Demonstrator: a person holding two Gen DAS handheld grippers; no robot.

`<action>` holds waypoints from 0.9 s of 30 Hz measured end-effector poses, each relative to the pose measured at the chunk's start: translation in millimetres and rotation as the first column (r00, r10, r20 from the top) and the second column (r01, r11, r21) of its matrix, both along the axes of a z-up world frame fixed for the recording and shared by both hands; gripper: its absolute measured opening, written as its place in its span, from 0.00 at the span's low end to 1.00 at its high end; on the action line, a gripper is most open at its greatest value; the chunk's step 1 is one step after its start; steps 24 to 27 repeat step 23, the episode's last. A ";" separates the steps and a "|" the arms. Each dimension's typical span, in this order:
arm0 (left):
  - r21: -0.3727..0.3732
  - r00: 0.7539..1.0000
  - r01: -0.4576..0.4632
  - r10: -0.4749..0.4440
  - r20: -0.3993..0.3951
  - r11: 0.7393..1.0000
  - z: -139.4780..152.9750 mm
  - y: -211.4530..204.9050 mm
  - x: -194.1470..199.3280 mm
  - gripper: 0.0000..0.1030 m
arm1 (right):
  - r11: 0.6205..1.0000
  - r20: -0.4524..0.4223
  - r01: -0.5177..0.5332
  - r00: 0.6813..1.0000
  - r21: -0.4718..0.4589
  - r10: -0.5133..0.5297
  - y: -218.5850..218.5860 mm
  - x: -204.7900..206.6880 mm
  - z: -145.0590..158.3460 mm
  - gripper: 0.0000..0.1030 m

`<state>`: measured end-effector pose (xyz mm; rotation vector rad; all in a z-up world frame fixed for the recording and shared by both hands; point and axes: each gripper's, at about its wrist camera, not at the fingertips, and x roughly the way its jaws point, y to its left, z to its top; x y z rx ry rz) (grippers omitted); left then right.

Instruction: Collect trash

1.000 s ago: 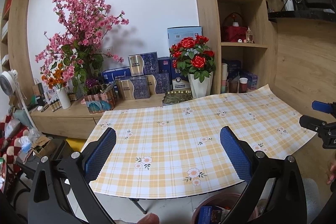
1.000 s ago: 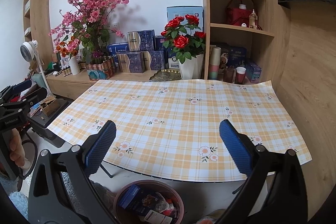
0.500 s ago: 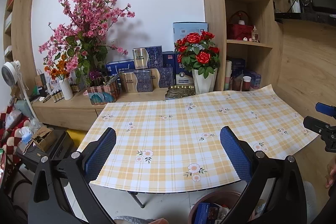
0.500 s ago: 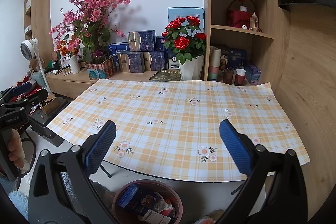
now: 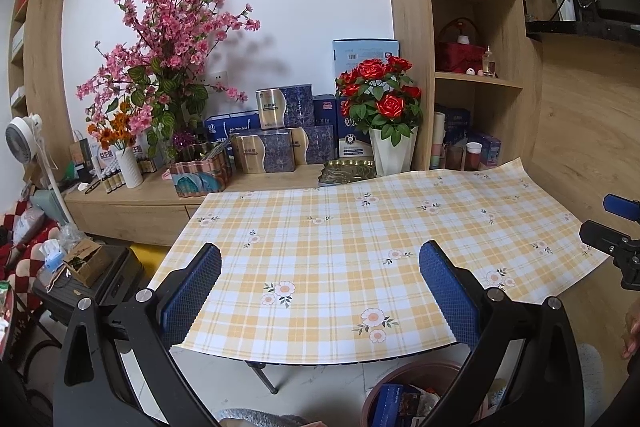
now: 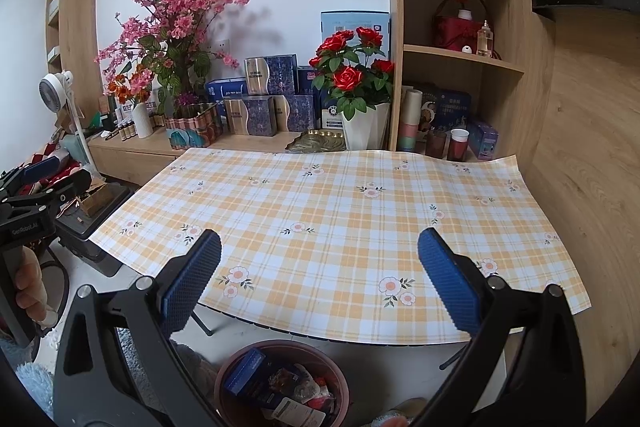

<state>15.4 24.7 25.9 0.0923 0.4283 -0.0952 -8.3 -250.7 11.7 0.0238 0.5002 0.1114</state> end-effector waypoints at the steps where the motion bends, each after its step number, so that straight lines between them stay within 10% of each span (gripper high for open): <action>1: 0.001 1.000 -0.002 0.002 -0.001 1.000 -0.3 0.2 0.2 0.94 | 1.000 -0.001 -0.001 1.000 0.000 0.001 0.0 0.0 -0.7 0.94; 27: 0.009 0.999 -0.033 0.033 -0.017 0.999 -6.4 5.4 3.0 0.94 | 1.000 -0.011 -0.003 1.000 -0.007 0.003 3.7 0.7 -7.3 0.94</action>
